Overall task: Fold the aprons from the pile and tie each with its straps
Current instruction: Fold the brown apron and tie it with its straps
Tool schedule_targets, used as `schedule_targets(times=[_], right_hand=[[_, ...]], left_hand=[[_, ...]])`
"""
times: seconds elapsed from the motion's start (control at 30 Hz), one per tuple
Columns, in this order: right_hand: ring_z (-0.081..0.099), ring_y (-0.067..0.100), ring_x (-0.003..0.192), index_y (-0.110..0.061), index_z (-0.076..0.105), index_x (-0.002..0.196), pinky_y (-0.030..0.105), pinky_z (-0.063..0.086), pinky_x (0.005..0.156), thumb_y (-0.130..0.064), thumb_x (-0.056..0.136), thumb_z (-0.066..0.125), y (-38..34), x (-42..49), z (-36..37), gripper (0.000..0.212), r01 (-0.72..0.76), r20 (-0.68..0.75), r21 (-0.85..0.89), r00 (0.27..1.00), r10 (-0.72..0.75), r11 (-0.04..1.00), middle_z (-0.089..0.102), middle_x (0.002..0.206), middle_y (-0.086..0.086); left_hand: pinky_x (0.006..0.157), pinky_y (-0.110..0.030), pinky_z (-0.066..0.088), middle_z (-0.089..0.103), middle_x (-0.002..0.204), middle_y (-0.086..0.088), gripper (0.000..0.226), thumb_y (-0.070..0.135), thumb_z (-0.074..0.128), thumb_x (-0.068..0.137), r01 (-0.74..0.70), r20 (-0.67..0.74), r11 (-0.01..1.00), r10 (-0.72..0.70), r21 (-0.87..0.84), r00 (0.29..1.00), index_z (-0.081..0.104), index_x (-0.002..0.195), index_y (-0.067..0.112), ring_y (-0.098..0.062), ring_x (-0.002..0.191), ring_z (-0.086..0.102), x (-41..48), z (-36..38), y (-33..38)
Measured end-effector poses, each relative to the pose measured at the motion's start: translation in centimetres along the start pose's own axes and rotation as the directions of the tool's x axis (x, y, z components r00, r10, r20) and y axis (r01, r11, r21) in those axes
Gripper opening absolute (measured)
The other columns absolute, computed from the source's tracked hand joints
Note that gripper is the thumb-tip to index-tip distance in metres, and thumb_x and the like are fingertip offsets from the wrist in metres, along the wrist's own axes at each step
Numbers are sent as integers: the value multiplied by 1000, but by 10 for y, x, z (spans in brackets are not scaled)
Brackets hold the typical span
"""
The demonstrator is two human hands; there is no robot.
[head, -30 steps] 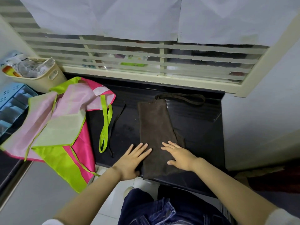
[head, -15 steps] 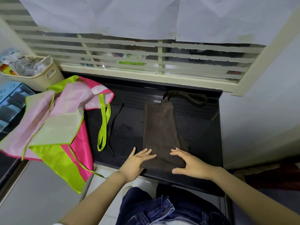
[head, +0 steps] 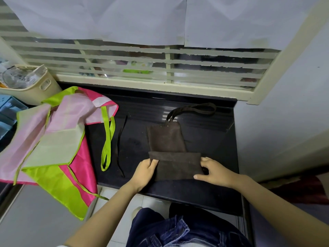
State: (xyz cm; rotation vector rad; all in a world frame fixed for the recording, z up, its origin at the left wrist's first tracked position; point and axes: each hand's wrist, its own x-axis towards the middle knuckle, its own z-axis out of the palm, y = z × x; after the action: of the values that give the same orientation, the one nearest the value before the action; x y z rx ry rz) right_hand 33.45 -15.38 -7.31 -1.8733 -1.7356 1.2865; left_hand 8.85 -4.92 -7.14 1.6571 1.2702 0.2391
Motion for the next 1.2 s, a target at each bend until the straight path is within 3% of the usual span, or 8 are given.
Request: schedule_targets(times=[0.13, 0.27, 0.47, 0.57, 0.73, 0.87, 1.1, 1.2], right_hand=[[51, 3, 116, -24, 45, 137, 20, 40, 102, -39, 96, 47, -11, 4, 3, 43, 9, -43, -8, 999, -9, 1000, 54, 130, -10], [60, 4, 104, -20, 40, 139, 21, 46, 94, -39, 99, 39, -14, 11, 3, 44, -14, -47, -76, 999, 11, 997, 62, 122, -6], [63, 11, 97, -15, 42, 135, 29, 52, 88, -39, 98, 38, -20, 34, -7, 44, -23, -162, -66, 987, 12, 998, 65, 114, 2], [62, 17, 105, -13, 43, 134, 33, 50, 91, -38, 99, 39, -22, 49, -9, 44, -99, -175, -15, 980, 95, 995, 62, 119, 5], [56, 23, 113, -7, 50, 127, 27, 41, 97, -28, 99, 45, -11, 68, -3, 36, -273, -181, 100, 941, 287, 957, 59, 125, 10], [57, 24, 112, -5, 50, 127, 29, 43, 95, -26, 99, 43, -6, 67, 0, 35, -335, -220, 183, 902, 370, 924, 59, 123, 12], [63, 30, 93, -5, 45, 116, 35, 50, 75, -29, 101, 38, -12, 69, -4, 30, -394, -310, 63, 866, 393, 917, 64, 104, 18], [65, 26, 84, -7, 44, 113, 36, 52, 71, -35, 100, 38, -16, 66, -9, 31, -325, -330, -35, 896, 296, 945, 66, 97, 15]], left_hand=[[87, -16, 46, 67, 105, 11, 22, 35, 49, 96, 101, 106, 965, -78, -242, 991, 65, 104, 21, -2, 99, 61, -2, -1, -5], [95, -23, 47, 65, 112, 13, 32, 22, 73, 82, 69, 178, 992, -49, -106, 983, 58, 109, 30, -1, 105, 60, -4, 1, -21], [76, -3, 41, 62, 102, 20, 21, 23, 58, 93, -41, -50, 999, 42, 19, 998, 63, 113, 18, 8, 92, 55, -2, -1, -15], [76, -15, 44, 68, 107, 14, 23, 33, 53, 95, -8, -94, 995, 17, 101, 995, 63, 112, 21, -3, 98, 61, 11, -5, -13], [55, -27, 31, 51, 57, 6, 36, 37, 54, 94, 85, -115, 984, -67, 157, 991, 42, 64, 20, -17, 62, 51, 29, -2, -3], [54, -18, 35, 53, 61, 7, 28, 32, 54, 95, 22, -72, 998, -17, 64, 997, 48, 72, 16, -2, 55, 45, 29, 0, 4], [57, -30, 30, 63, 74, -11, 18, 29, 43, 100, 14, -102, 965, 14, 263, 995, 38, 86, 18, -30, 68, 56, 42, 11, 1], [57, -27, 30, 59, 71, -6, 18, 26, 42, 100, 41, -95, 972, -19, 232, 995, 38, 87, 14, -25, 63, 50, 43, 12, -1]])
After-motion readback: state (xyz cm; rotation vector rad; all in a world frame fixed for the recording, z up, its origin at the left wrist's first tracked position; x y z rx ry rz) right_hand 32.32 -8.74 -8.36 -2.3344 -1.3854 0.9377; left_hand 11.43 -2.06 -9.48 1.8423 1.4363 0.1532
